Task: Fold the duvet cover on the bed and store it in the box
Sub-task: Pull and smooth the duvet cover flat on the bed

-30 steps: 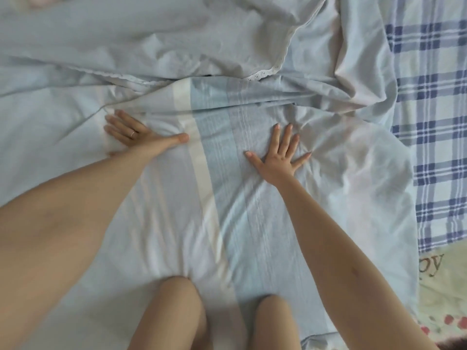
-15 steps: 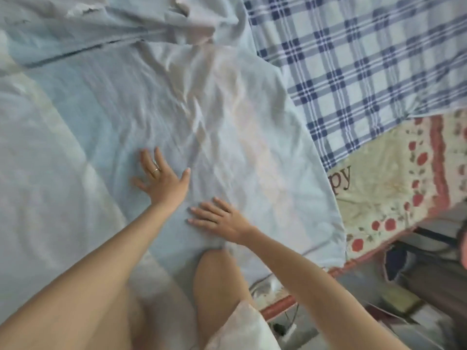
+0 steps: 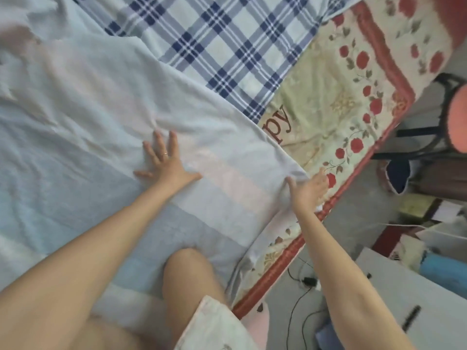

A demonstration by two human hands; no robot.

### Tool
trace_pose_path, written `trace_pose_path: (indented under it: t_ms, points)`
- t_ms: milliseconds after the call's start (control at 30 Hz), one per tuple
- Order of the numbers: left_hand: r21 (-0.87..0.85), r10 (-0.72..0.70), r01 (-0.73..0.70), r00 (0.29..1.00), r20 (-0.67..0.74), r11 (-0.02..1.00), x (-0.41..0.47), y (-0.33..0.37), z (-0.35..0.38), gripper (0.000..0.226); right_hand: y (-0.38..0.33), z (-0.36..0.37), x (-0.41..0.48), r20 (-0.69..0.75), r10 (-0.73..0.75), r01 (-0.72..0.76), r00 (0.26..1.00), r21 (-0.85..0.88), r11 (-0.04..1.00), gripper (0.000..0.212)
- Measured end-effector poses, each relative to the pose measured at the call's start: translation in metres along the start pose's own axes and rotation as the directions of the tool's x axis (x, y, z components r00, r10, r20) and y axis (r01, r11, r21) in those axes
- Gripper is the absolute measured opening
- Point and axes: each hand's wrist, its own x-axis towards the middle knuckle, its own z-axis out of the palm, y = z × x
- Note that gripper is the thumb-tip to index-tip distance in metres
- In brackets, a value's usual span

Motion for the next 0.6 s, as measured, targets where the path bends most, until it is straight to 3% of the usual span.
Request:
trace_pose_path:
  t_ms: [67,100,200,333,433,500,600]
  points:
    - [-0.062,-0.094,0.094,0.996,0.005,0.994,0.003,0.017,-0.004,0.141,0.027,0.001,-0.003,0.079,0.391,-0.399,0.917,0.145,0.905,0.107]
    - [-0.112,-0.145,0.144,0.989,0.004,0.983,0.006,0.029,-0.009,0.146,0.035,0.002,-0.001,0.147,0.473,-0.495,0.869,0.229,0.838,0.105]
    - [-0.242,-0.313,0.311,0.949,0.031,0.919,0.020,0.070,-0.016,0.157,0.050,0.005,0.016,0.232,0.506,-0.551,0.831,0.468,0.691,0.090]
    - [-0.227,-0.470,0.455,0.883,-0.014,0.861,0.030,0.096,-0.022,0.163,0.044,0.002,0.024,0.274,0.632,-0.652,0.725,0.569,0.501,0.103]
    - [-0.190,-0.469,0.457,0.883,-0.019,0.869,0.030,0.100,-0.023,0.161,0.039,0.006,0.018,0.296,0.697,-0.660,0.653,0.674,0.333,0.075]
    - [-0.191,-0.473,0.459,0.880,-0.035,0.868,0.030,0.098,-0.023,0.162,0.039,0.002,0.024,0.066,0.709,-0.534,0.703,0.706,0.464,0.043]
    - [-0.173,-0.469,0.456,0.882,-0.049,0.873,0.034,0.100,-0.021,0.165,0.045,-0.019,0.044,-0.142,0.615,-0.410,0.775,0.628,0.662,0.045]
